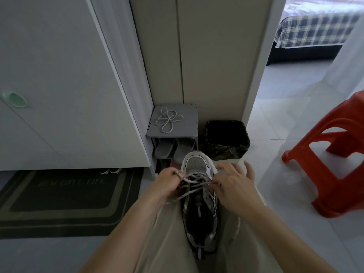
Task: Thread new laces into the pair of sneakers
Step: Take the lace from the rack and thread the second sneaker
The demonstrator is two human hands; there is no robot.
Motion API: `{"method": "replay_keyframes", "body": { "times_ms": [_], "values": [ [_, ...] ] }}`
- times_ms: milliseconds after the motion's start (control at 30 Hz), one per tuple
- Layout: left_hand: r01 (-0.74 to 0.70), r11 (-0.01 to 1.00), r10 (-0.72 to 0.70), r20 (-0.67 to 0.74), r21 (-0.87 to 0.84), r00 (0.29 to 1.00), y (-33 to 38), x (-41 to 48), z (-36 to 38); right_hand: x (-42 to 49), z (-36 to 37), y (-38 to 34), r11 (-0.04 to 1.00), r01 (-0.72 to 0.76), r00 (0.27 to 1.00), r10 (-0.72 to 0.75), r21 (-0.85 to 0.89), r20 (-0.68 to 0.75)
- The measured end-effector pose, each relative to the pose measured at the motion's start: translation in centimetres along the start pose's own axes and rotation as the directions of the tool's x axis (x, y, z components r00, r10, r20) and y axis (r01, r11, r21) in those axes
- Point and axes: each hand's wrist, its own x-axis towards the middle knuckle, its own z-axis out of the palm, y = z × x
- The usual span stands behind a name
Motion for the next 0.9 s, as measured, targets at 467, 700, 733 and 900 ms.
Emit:
{"method": "replay_keyframes", "body": {
  "times_ms": [467,700,733,900],
  "values": [
    [-0.035,0.997,0.022,0.165,0.075,0.986,2.3,-0.1,0.0,-3.7,-1.2,6.6,0.994,-0.108,0.992,0.105,-0.027,-0.074],
    [-0.206,0.946,0.132,0.284,0.249,0.95,1.3,-0.7,-1.7,-3.8,-2.1,6.9,0.974,-0.215,0.968,0.221,-0.063,0.114],
    [-0.251,0.921,0.171,0.269,0.297,0.948,1.3,-0.9,-1.6,-3.3,-2.0,6.3,0.98,-0.188,0.976,0.194,-0.062,0.099],
    [-0.357,0.861,0.329,0.139,0.362,0.934,1.2,-1.5,-1.0,-0.7,-1.1,1.5,0.996,-0.043,0.999,0.042,0.076,0.011]
  ]
}}
